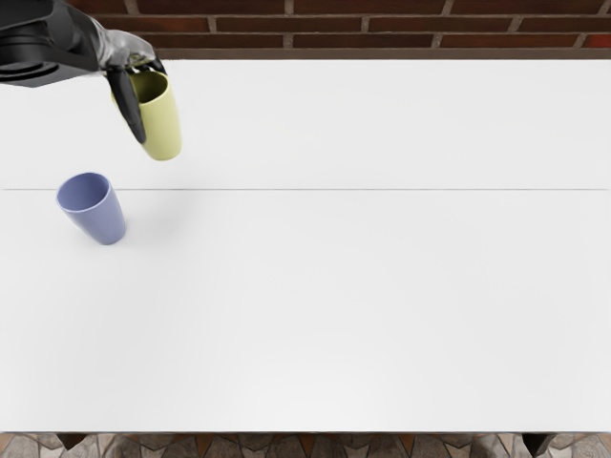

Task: Pick up cup and place in cup with left hand

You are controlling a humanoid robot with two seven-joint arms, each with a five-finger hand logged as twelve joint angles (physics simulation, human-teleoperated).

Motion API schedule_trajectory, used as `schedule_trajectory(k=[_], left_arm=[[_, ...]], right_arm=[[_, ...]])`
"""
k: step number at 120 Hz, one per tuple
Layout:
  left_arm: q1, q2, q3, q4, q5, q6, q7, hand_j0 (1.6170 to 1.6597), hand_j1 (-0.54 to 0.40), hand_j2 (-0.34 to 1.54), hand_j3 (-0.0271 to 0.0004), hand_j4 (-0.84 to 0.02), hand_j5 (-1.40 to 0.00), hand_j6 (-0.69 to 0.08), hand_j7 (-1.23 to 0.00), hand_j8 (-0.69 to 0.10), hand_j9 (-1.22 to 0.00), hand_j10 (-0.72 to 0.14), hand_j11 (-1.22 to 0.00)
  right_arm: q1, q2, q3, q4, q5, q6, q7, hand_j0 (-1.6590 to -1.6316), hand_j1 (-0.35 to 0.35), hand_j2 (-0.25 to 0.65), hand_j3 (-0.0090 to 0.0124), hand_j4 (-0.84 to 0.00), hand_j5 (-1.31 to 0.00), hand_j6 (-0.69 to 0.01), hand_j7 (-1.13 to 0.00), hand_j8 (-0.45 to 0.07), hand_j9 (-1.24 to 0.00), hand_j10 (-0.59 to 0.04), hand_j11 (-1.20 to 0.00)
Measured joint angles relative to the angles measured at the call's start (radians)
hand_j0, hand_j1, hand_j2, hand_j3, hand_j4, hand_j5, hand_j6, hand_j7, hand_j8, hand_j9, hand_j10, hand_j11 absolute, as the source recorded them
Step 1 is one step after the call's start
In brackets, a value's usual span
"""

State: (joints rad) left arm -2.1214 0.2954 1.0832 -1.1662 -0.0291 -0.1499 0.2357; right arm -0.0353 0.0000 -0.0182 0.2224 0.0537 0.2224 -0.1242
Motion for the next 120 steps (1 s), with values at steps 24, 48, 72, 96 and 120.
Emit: schedule_trajectory(k=[24,48,72,96,120], left_arm=[[0.001,0.075,0.069,-0.006,-0.026,-0.006,-0.001,1.6524,-0.137,0.09,0.0001,-0.314,-0.74,-0.201,-0.72,-0.253,-0.73,-0.483,-0.73],[0.031,0.099,0.113,-0.001,-0.039,0.062,-0.003,1.6524,-0.141,0.09,0.0001,-0.299,-0.77,-0.186,-0.74,-0.245,-0.74,-0.471,-0.75],[0.031,0.117,0.151,-0.002,-0.044,0.101,-0.005,1.6518,-0.146,0.08,0.0001,-0.286,-0.79,-0.175,-0.76,-0.227,-0.76,-0.456,-0.77],[0.032,0.113,0.168,-0.006,-0.056,0.106,-0.004,1.6511,-0.147,0.06,0.0,-0.271,-0.81,-0.162,-0.77,-0.213,-0.78,-0.446,-0.79],[0.038,0.12,0.179,-0.027,-0.066,0.106,-0.004,1.6503,-0.165,0.06,0.0001,-0.239,-0.84,-0.135,-0.8,-0.18,-0.8,-0.422,-0.81]], right_arm=[[0.0,0.0,0.0,0.0,0.0,0.0,0.0,-1.6581,-0.333,-0.003,0.0,-0.013,-0.02,-0.013,-0.02,-0.013,-0.02,-0.013,-0.02],[0.0,0.0,0.0,0.0,0.0,0.0,0.0,-1.6581,-0.333,-0.003,0.0,-0.013,-0.02,-0.013,-0.02,-0.013,-0.02,-0.013,-0.02],[0.0,0.0,0.0,0.0,0.0,0.0,0.0,-1.6581,-0.333,-0.003,0.0,-0.013,-0.02,-0.013,-0.02,-0.013,-0.02,-0.013,-0.02],[0.0,0.0,0.0,0.0,0.0,0.0,0.0,-1.6581,-0.333,-0.003,0.0,-0.013,-0.02,-0.013,-0.02,-0.013,-0.02,-0.013,-0.02],[0.0,0.0,0.0,0.0,0.0,0.0,0.0,-1.6581,-0.333,-0.003,0.0,-0.013,-0.02,-0.013,-0.02,-0.013,-0.02,-0.013,-0.02]])
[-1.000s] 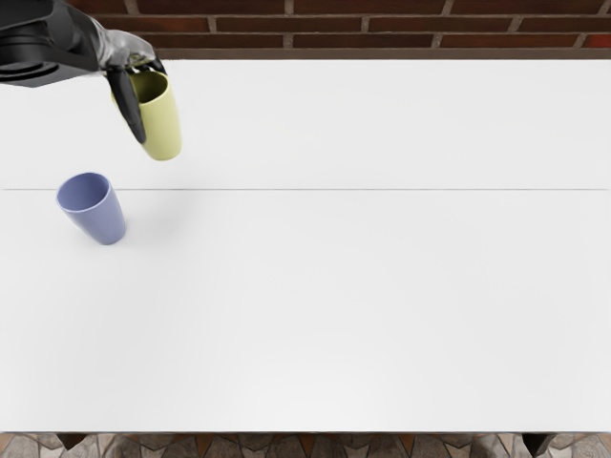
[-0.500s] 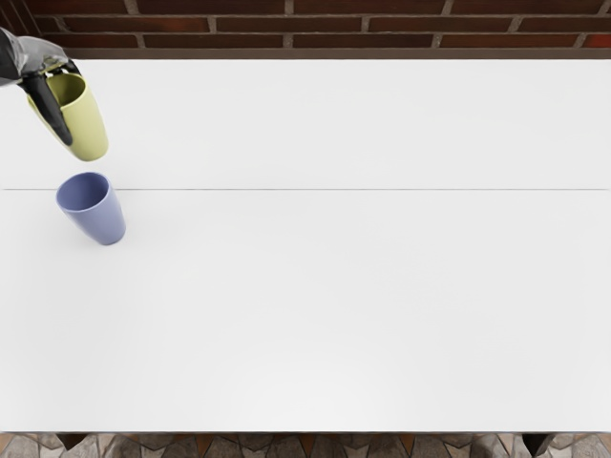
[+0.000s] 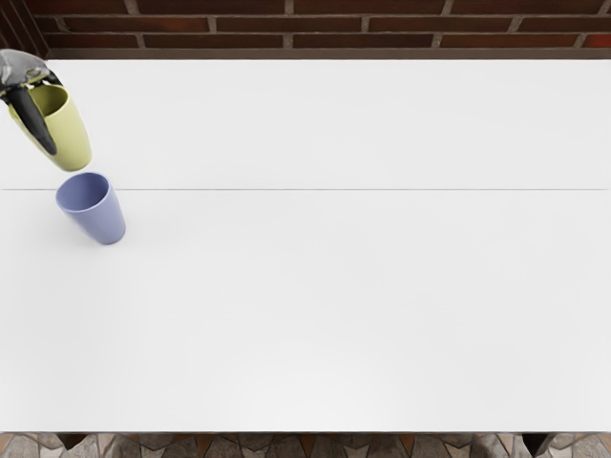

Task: Pick up cup and place in cup with left hand

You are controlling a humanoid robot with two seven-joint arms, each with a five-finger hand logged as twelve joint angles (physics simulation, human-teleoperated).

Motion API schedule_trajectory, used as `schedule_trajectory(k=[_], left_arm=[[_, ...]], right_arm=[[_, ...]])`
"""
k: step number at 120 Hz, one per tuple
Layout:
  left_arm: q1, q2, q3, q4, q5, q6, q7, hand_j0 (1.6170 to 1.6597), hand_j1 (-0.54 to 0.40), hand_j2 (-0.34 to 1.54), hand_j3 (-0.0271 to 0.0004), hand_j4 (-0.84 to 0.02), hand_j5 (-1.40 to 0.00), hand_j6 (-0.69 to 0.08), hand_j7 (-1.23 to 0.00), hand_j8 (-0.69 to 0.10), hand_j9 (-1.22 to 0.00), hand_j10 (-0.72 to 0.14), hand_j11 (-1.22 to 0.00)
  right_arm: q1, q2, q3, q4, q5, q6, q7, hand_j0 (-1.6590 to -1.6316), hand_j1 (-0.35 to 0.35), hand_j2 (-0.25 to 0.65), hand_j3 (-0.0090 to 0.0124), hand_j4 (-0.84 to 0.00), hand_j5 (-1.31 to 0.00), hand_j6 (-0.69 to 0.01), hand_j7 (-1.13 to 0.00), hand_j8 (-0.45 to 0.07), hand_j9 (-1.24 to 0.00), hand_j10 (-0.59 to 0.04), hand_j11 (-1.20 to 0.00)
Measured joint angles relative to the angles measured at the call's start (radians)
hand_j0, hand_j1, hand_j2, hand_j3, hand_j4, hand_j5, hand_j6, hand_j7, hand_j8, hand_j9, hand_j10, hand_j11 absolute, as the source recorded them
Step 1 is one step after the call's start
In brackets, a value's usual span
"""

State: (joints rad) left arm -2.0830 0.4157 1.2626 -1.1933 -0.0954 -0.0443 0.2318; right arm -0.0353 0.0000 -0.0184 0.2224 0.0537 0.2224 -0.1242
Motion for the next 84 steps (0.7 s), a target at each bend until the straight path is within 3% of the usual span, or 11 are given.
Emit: schedule_trajectory(k=[12,21,27,35,44,84], left_arm=[[-0.002,0.003,0.009,-0.028,-0.007,0.0,0.0,1.6498,-0.163,0.05,0.0001,-0.239,-0.85,-0.136,-0.81,-0.18,-0.82,-0.424,-0.83],[-0.002,0.006,0.013,-0.038,-0.006,0.006,0.0,1.6502,-0.234,0.12,0.0001,-0.207,-0.83,-0.096,-0.81,-0.12,-0.82,-0.384,-0.84],[-0.005,0.007,0.017,-0.041,-0.002,0.005,0.002,1.6482,-0.264,0.17,0.0,-0.21,-0.82,-0.081,-0.82,-0.115,-0.83,-0.37,-0.85],[-0.011,0.016,0.021,-0.045,-0.006,0.002,0.002,1.6456,-0.222,0.17,0.0,-0.225,-0.84,-0.078,-0.84,-0.131,-0.85,-0.396,-0.87],[-0.033,0.023,0.028,-0.051,-0.01,0.0,0.002,1.6461,-0.177,0.11,0.0001,-0.25,-0.85,-0.108,-0.85,-0.15,-0.86,-0.421,-0.87],[-0.1,0.035,0.042,-0.138,-0.018,-0.015,0.002,1.6479,-0.194,0.06,0.0,-0.176,-0.96,-0.046,-0.93,-0.129,-0.92,-0.405,-0.91]], right_arm=[[0.0,0.0,0.0,0.0,0.0,0.0,0.0,-1.6581,-0.333,-0.003,0.0,-0.013,-0.02,-0.013,-0.02,-0.013,-0.02,-0.013,-0.02],[0.0,0.0,0.0,0.0,0.0,0.0,0.0,-1.6581,-0.333,-0.003,0.0,-0.013,-0.02,-0.013,-0.02,-0.013,-0.02,-0.013,-0.02],[0.0,0.0,0.0,0.0,0.0,0.0,0.0,-1.6581,-0.333,-0.003,0.0,-0.013,-0.02,-0.013,-0.02,-0.013,-0.02,-0.013,-0.02],[0.0,0.0,0.0,0.0,0.0,0.0,0.0,-1.6581,-0.333,-0.003,0.0,-0.013,-0.02,-0.013,-0.02,-0.013,-0.02,-0.013,-0.02],[0.0,0.0,0.0,0.0,0.0,0.0,0.0,-1.6581,-0.333,-0.003,0.0,-0.013,-0.02,-0.013,-0.02,-0.013,-0.02,-0.013,-0.02],[0.0,0.0,0.0,0.0,0.0,0.0,0.0,-1.6581,-0.333,-0.003,0.0,-0.013,-0.02,-0.013,-0.02,-0.013,-0.02,-0.013,-0.02]])
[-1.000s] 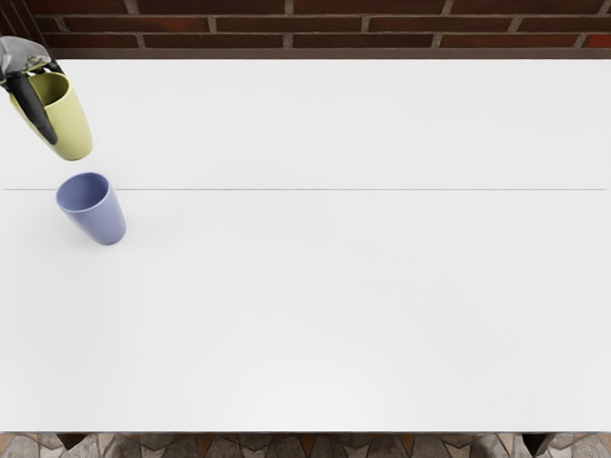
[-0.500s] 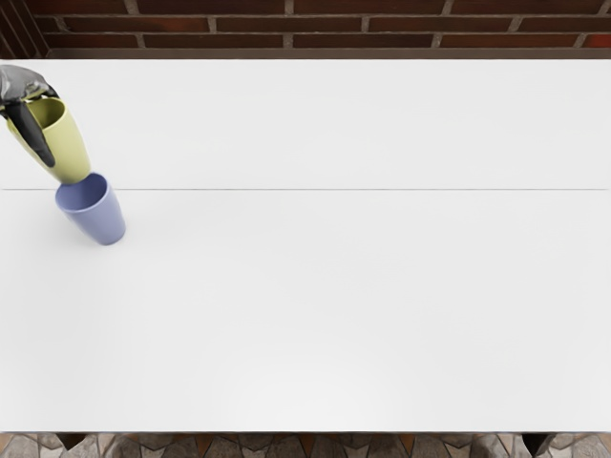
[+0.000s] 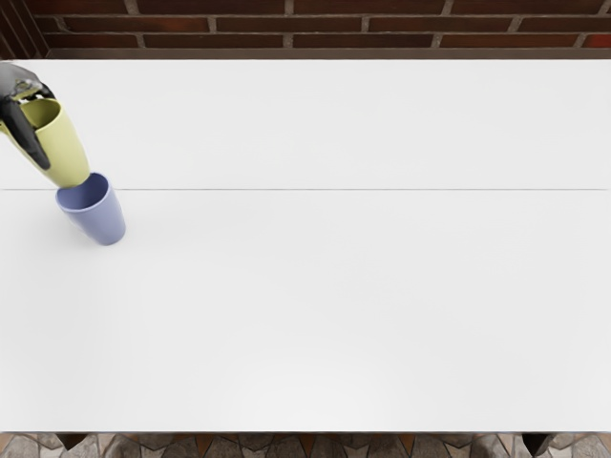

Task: Pick up cup and place in cup with left hand

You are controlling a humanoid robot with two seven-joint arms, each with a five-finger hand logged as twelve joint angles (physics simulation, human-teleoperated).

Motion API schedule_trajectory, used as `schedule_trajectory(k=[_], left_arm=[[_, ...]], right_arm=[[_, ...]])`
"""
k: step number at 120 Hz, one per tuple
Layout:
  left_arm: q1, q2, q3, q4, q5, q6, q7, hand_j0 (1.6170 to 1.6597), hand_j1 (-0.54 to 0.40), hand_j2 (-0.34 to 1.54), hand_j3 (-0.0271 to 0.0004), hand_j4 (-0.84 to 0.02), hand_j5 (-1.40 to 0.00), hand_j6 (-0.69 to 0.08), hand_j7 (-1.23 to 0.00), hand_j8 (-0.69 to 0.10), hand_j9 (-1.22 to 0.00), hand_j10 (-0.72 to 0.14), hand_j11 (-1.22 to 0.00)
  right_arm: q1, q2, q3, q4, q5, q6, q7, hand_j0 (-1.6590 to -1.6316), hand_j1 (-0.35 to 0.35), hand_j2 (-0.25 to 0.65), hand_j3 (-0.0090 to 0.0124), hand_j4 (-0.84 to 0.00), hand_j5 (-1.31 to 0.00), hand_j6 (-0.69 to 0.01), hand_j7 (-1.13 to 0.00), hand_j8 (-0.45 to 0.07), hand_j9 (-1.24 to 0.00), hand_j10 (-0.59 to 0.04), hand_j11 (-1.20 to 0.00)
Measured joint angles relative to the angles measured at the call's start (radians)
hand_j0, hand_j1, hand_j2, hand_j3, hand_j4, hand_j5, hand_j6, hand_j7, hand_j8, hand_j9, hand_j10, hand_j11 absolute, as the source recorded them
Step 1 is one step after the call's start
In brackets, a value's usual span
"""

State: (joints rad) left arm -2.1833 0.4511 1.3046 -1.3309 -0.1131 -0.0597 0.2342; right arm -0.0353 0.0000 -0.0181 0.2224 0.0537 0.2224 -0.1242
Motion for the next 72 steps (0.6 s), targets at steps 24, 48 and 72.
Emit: schedule_trajectory(k=[24,48,72], left_arm=[[-0.006,0.0,0.001,-0.024,0.0,-0.002,0.0,1.6474,-0.226,0.06,0.0,-0.139,-0.99,-0.022,-0.96,-0.108,-0.95,-0.392,-0.93],[-0.007,0.001,0.012,-0.029,0.001,0.0,0.0,1.6482,-0.224,0.13,0.0,-0.16,-0.97,-0.041,-0.96,-0.108,-0.96,-0.419,-0.94],[-0.013,-0.002,0.01,-0.039,0.001,0.0,0.001,1.6475,-0.199,0.09,0.0,-0.194,-0.95,-0.077,-0.98,-0.129,-1.0,-0.444,-0.95]], right_arm=[[0.0,0.0,0.0,0.0,0.0,0.0,0.0,-1.6581,-0.333,-0.003,0.0,-0.013,-0.02,-0.013,-0.02,-0.013,-0.02,-0.013,-0.02],[0.0,0.0,0.0,0.0,0.0,0.0,0.0,-1.6581,-0.333,-0.003,0.0,-0.013,-0.02,-0.013,-0.02,-0.013,-0.02,-0.013,-0.02],[0.0,0.0,0.0,0.0,0.0,0.0,0.0,-1.6581,-0.333,-0.003,0.0,-0.013,-0.02,-0.013,-0.02,-0.013,-0.02,-0.013,-0.02]])
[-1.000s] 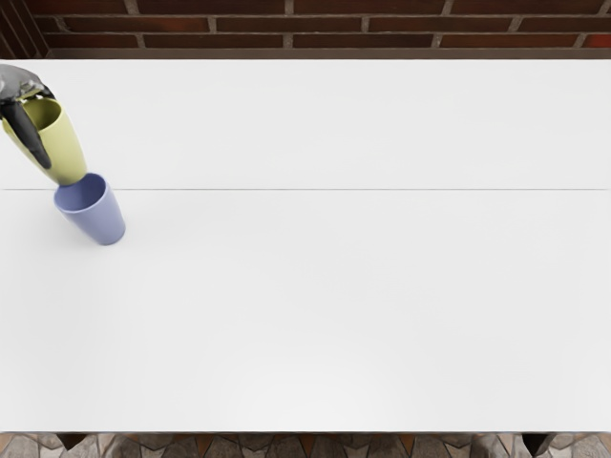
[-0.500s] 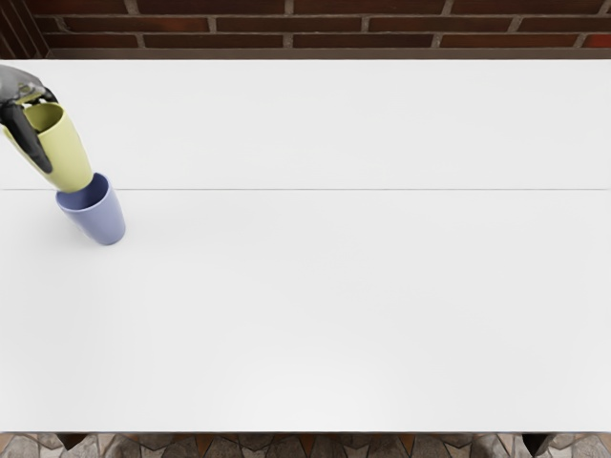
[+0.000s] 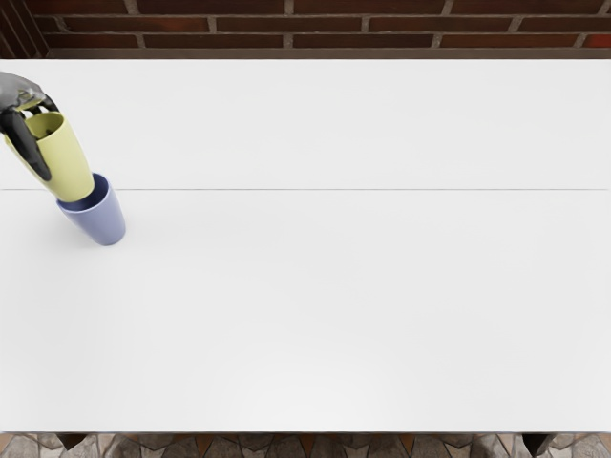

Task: Pick up cup and place in cup with left hand

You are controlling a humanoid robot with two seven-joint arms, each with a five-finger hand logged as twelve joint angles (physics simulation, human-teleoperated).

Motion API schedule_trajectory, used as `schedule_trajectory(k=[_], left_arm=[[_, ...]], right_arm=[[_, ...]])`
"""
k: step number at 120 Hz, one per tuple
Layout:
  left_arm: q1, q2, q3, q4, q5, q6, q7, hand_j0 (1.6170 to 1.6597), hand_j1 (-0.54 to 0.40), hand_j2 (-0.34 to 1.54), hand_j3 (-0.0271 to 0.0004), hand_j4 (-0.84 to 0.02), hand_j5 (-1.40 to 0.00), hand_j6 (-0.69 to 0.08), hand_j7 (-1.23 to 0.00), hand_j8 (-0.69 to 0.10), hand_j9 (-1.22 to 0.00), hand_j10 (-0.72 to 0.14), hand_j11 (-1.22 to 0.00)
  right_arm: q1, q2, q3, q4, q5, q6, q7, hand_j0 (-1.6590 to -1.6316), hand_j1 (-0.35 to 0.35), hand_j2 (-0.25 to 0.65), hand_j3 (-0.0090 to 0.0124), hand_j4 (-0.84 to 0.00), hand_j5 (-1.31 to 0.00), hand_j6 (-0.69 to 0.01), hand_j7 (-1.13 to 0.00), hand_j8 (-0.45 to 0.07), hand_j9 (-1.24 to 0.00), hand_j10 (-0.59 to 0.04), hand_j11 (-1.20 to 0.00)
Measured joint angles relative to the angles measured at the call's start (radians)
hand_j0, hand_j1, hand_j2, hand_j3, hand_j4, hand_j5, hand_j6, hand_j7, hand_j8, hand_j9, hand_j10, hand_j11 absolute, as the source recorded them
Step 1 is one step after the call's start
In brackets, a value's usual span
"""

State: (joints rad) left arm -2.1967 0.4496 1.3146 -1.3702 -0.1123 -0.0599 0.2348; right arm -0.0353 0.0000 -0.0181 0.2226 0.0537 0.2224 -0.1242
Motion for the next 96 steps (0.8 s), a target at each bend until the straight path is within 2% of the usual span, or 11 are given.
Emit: schedule_trajectory(k=[45,49,51,60,70,82,96], left_arm=[[0.0,-0.006,-0.01,-0.005,-0.001,0.0,0.0,1.6468,-0.229,0.13,0.0,-0.187,-0.93,-0.049,-1.0,-0.091,-1.03,-0.428,-0.96],[0.0,-0.006,-0.01,-0.004,-0.001,0.001,0.0,1.6479,-0.195,0.12,0.0,-0.204,-0.86,-0.086,-0.93,-0.118,-0.97,-0.446,-0.89],[0.0,-0.006,-0.01,-0.004,0.0,0.002,0.0,1.6486,-0.167,0.11,0.0,-0.2,-0.81,-0.084,-0.87,-0.139,-0.91,-0.423,-0.84],[0.002,-0.008,-0.01,-0.003,0.004,0.004,-0.001,1.6515,-0.022,0.08,0.0,-0.15,-0.58,-0.07,-0.62,-0.108,-0.64,-0.304,-0.59],[0.002,-0.006,-0.011,-0.002,0.006,0.004,-0.001,1.6537,0.096,0.05,0.0,-0.105,-0.39,-0.052,-0.42,-0.077,-0.43,-0.208,-0.4],[0.001,-0.003,-0.013,-0.001,0.009,0.003,-0.001,1.6554,0.189,0.03,0.0,-0.069,-0.24,-0.036,-0.26,-0.051,-0.27,-0.131,-0.25],[-0.008,0.003,-0.042,0.0,0.012,-0.026,-0.005,1.6566,0.254,0.02,0.0,-0.043,-0.14,-0.025,-0.15,-0.034,-0.16,-0.079,-0.15]], right_arm=[[0.0,0.0,0.0,0.0,0.0,0.0,0.0,-1.6581,-0.333,-0.003,0.0,-0.013,-0.02,-0.013,-0.02,-0.013,-0.02,-0.013,-0.02],[0.0,0.0,0.0,0.0,0.0,0.0,0.0,-1.6581,-0.333,-0.003,0.0,-0.013,-0.02,-0.013,-0.02,-0.013,-0.02,-0.013,-0.02],[0.0,0.0,0.0,0.0,0.0,0.0,0.0,-1.6581,-0.333,-0.003,0.0,-0.013,-0.02,-0.013,-0.02,-0.013,-0.02,-0.013,-0.02],[0.0,0.0,0.0,0.0,0.0,0.0,0.0,-1.6581,-0.333,-0.003,0.0,-0.013,-0.02,-0.013,-0.02,-0.013,-0.02,-0.013,-0.02],[0.0,0.0,0.0,0.0,0.0,0.0,0.0,-1.6581,-0.333,-0.003,0.0,-0.013,-0.02,-0.013,-0.02,-0.013,-0.02,-0.013,-0.02],[0.0,0.0,0.0,0.0,0.0,0.0,0.0,-1.6581,-0.333,-0.003,0.0,-0.013,-0.02,-0.013,-0.02,-0.013,-0.02,-0.013,-0.02],[0.0,0.0,0.0,0.0,0.0,0.0,0.0,-1.6581,-0.333,-0.003,0.0,-0.013,-0.02,-0.013,-0.02,-0.013,-0.02,-0.013,-0.02]])
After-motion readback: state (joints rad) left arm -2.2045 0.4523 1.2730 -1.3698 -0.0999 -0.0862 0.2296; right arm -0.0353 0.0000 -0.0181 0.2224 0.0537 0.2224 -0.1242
